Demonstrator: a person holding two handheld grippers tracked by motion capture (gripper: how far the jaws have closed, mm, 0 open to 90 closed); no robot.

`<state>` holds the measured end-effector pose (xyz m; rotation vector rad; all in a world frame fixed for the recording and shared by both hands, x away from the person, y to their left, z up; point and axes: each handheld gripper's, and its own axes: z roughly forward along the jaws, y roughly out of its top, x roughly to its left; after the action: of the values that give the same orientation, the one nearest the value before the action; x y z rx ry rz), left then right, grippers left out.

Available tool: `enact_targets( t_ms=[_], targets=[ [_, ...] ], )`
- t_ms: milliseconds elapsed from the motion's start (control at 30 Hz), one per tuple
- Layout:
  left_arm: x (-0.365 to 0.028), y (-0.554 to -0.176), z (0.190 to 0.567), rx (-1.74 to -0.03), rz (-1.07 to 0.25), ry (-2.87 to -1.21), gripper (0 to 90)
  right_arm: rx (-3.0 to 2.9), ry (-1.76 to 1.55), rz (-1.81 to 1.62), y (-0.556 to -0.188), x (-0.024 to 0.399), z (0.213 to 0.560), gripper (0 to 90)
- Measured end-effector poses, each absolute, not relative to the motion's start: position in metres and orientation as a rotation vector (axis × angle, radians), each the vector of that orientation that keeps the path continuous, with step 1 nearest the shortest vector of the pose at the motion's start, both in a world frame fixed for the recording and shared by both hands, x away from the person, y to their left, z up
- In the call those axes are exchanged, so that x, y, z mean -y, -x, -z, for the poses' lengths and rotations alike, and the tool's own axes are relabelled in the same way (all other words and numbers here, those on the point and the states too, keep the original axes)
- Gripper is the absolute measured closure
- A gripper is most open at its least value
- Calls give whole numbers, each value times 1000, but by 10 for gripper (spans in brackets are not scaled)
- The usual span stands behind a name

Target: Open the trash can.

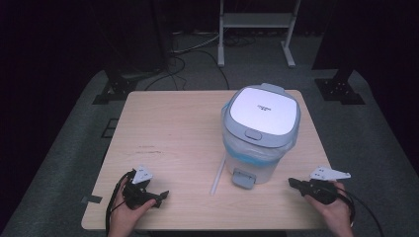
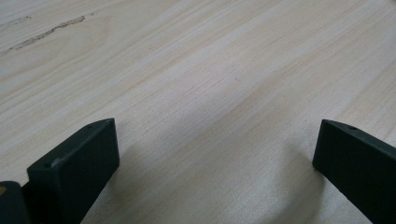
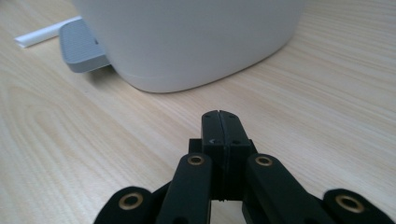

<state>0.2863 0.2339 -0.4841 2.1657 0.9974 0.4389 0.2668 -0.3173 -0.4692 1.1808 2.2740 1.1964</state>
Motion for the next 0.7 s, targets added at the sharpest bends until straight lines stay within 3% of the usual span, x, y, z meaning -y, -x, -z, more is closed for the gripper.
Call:
enact_targets(
  t_ms=[700],
  targets=[
    [-234, -286, 484, -998, -439, -2166, 0, -2351, -1072, -1320, -265, 283, 457, 898]
  ],
)
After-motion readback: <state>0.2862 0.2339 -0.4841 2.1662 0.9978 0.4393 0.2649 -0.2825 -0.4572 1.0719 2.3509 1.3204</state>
